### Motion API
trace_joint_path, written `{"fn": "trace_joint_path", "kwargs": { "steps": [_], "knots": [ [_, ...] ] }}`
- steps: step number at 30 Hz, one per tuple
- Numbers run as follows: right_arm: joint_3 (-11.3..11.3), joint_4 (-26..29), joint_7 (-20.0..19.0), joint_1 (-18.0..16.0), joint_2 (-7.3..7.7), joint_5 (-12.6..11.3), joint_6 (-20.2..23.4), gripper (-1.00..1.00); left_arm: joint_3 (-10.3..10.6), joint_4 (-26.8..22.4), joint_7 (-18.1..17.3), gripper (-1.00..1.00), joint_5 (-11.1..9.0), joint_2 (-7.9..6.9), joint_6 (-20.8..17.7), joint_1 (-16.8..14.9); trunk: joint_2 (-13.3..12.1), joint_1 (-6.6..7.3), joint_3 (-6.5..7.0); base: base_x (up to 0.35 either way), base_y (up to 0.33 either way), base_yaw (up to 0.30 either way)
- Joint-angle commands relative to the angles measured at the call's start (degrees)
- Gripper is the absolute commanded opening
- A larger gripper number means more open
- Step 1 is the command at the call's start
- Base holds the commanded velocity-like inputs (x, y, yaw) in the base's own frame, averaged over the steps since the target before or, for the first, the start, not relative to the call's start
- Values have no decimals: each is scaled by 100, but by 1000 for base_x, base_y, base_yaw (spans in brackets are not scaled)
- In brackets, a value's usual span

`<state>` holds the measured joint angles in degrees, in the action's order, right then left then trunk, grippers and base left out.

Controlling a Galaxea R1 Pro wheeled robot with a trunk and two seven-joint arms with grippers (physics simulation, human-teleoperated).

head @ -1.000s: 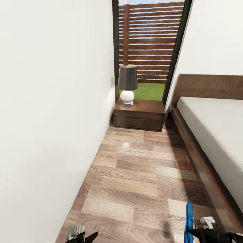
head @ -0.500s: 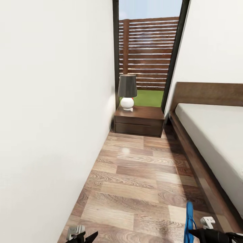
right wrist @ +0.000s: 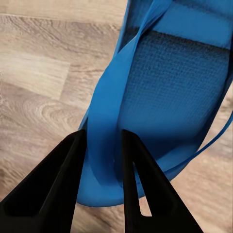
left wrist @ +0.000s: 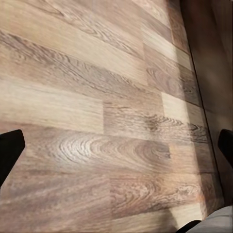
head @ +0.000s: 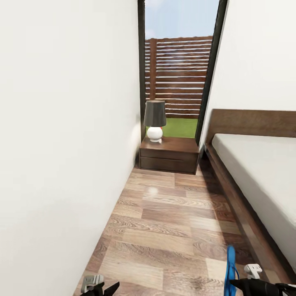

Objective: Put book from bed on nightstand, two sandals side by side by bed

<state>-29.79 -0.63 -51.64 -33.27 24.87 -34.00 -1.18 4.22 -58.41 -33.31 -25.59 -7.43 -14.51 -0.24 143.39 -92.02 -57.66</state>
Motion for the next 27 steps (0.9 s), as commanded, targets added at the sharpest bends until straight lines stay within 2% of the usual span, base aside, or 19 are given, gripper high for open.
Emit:
{"fn": "trace_joint_path", "kwargs": {
  "steps": [1, 13, 27],
  "knots": [
    [-53, -7, -31, -4, 0, -45, -5, -100, 8, -3, 0, 100, -60, -6, -52, -2, 1, 4, 17, 0, 0, 0],
    [-53, -7, -34, -4, 0, -45, -5, -100, 8, -3, 0, 100, -60, -4, -52, -2, -15, 35, 283, 0, 0, 0],
    [-53, -7, -34, -4, 0, -45, -5, -100, 8, -3, 0, 100, -60, -3, -52, -2, -577, 342, 535, 0, 0, 0]
  ]
}}
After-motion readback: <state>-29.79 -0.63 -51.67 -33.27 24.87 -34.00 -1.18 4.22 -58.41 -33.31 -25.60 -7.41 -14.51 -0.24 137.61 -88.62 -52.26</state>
